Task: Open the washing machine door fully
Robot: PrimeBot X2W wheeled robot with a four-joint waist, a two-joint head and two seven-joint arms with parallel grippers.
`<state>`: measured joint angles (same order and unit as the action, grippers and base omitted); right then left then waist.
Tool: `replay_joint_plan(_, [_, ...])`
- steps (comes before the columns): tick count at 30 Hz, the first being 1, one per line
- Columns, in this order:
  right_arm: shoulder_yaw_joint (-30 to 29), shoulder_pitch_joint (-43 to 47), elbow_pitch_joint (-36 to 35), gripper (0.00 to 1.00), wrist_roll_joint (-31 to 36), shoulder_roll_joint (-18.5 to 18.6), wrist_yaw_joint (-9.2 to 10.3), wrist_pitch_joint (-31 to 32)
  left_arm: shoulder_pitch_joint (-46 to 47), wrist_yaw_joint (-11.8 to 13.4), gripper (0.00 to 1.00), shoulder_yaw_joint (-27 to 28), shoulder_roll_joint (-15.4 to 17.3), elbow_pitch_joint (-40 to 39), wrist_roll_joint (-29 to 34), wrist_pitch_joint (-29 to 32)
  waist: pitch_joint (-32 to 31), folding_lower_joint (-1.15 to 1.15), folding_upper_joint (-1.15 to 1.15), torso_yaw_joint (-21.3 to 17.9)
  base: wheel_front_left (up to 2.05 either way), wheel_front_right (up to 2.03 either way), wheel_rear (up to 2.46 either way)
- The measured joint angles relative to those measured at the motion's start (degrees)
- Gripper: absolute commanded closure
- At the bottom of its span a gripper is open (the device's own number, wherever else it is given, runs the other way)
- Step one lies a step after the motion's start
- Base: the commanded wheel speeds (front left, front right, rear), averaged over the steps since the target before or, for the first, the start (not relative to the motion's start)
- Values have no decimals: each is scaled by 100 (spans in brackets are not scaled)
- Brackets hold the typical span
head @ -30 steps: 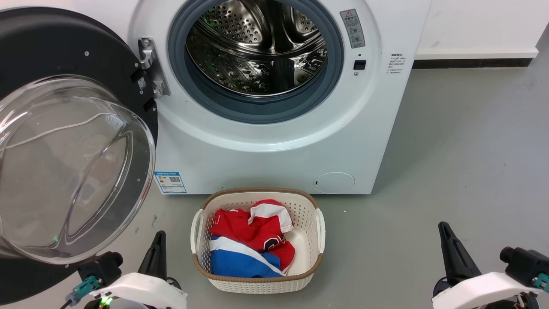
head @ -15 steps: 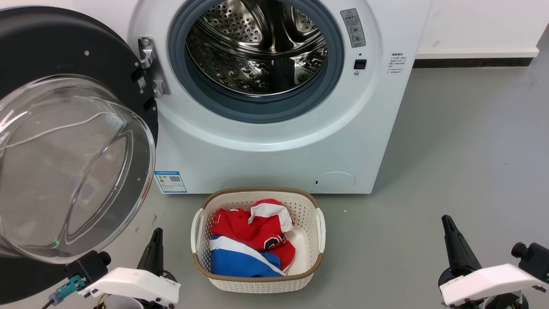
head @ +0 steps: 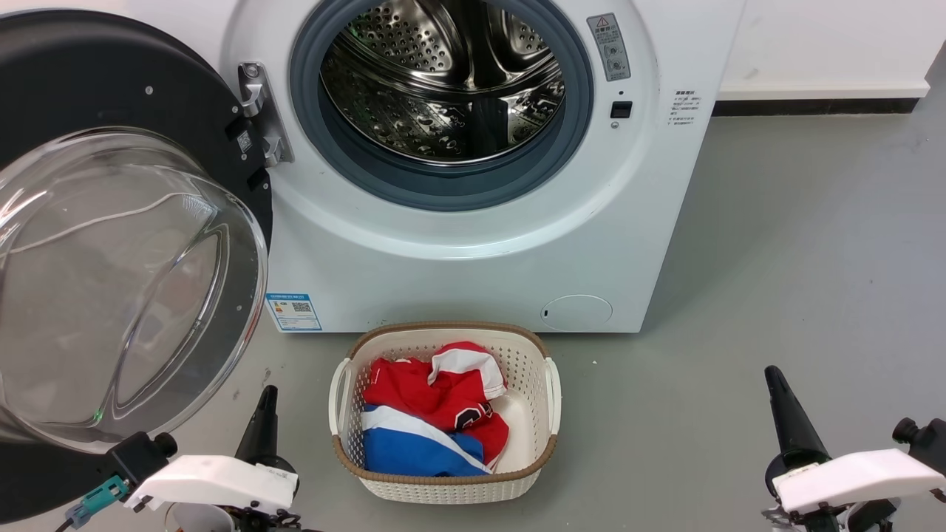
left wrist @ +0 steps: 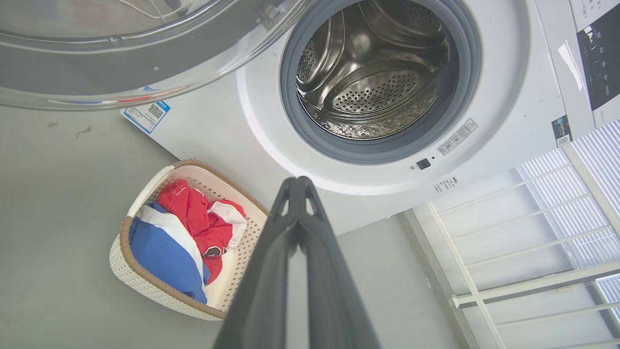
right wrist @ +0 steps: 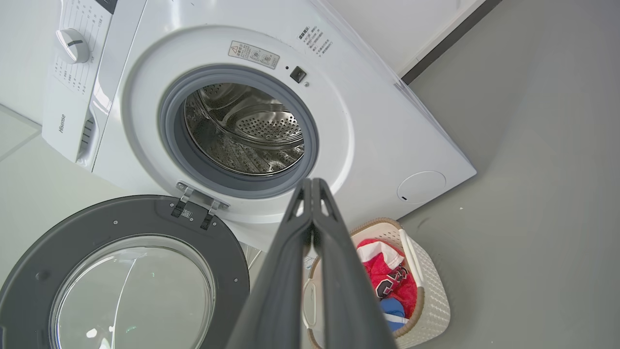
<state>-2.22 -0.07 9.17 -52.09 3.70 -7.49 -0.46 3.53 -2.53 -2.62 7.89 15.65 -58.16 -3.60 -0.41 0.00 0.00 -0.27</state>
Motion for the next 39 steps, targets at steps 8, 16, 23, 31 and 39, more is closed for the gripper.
replay_joint_plan(8, [-32, -85, 58, 100, -576, 4, 0, 67, 32, -60, 100, 130, -80, -23, -464, 144, 6, 0, 0, 3, 0, 0, 0])
replay_joint_plan(16, [-66, -147, 123, 100, -1085, 9, 0, 149, 55, -121, 100, 253, -130, -43, -889, 256, 12, 0, 0, 5, 0, 0, 0])
replay_joint_plan(23, [-94, -224, 171, 100, -1512, 11, 0, 202, 69, -160, 100, 338, -179, -52, -1238, 371, 17, 0, 0, 8, 0, 0, 0])
replay_joint_plan(31, [-127, -274, 220, 100, -1970, 11, 0, 261, 116, -214, 100, 447, -245, -70, -1613, 490, 23, 0, 0, 11, 0, 0, 0])
replay_joint_plan(39, [-160, -343, 270, 100, -2392, 11, 0, 333, 140, -276, 100, 532, -296, -83, -1964, 594, 30, 0, 0, 13, 0, 0, 0])
